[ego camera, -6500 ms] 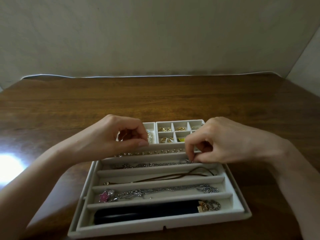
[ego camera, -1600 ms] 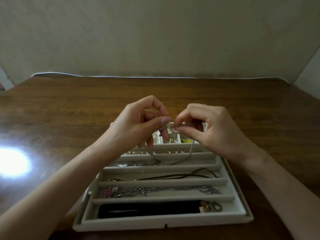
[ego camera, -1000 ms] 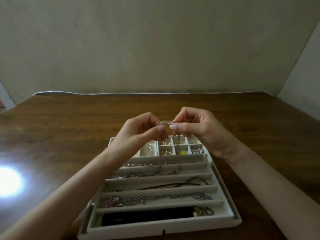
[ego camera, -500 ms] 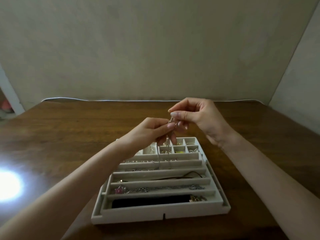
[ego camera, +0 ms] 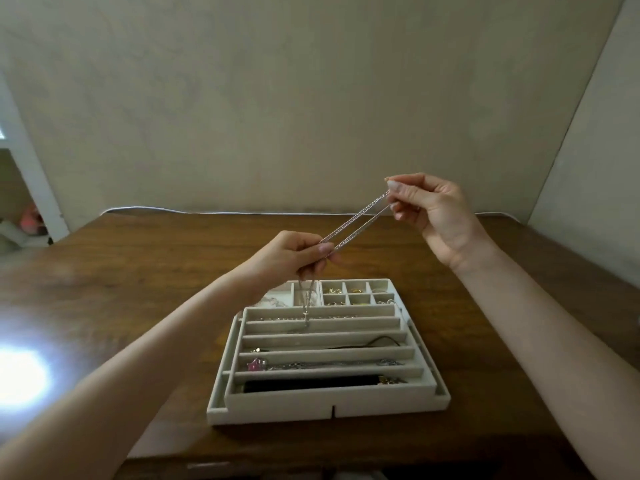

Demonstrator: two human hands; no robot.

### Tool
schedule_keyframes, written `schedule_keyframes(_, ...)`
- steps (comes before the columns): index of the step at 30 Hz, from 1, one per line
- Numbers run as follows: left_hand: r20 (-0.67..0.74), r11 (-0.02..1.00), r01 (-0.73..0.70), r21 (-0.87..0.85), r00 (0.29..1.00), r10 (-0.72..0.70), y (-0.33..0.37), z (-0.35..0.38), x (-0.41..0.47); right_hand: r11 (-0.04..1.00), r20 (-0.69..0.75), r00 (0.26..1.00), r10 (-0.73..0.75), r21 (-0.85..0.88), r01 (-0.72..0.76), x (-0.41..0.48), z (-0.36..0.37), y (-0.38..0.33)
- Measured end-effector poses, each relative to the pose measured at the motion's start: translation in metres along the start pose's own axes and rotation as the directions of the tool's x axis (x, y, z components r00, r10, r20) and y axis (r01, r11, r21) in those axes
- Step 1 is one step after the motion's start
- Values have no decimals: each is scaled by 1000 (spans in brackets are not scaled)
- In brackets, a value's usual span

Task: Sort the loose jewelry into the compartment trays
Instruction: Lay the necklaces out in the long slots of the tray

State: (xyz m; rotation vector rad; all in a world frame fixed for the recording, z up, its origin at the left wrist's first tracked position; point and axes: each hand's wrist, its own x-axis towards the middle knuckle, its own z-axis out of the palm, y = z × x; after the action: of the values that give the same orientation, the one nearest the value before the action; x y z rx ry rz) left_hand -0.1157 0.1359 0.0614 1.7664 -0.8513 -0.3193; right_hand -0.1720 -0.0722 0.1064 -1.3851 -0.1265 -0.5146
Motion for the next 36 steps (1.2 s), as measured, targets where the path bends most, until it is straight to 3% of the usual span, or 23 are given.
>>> schedule_keyframes(8,-87,999,-24,-28,996,22,-3,-2,-7,996,-80,997,-5,92,13,2,-11,-11)
schedule_keyframes(13,-133,970,-99,-224,989,70,-3,-2,-11,998,-37,999,-19,59,21,-1,-9,-16)
schedule_keyframes(25,-83,898,-104,-428,994,76,13,2,-4,934,73,995,-66,-347,87,-6,3,-2)
schedule_keyframes(30,-95,955,-122,-272,990,100,19,1,0,941,158,987,6,-334,48,-11,6,6)
schedule_keyframes(36,-213,1000,-2,-4,977,1,4,-11,-1,977,65,997,-38,-209,51,-6,-9,4)
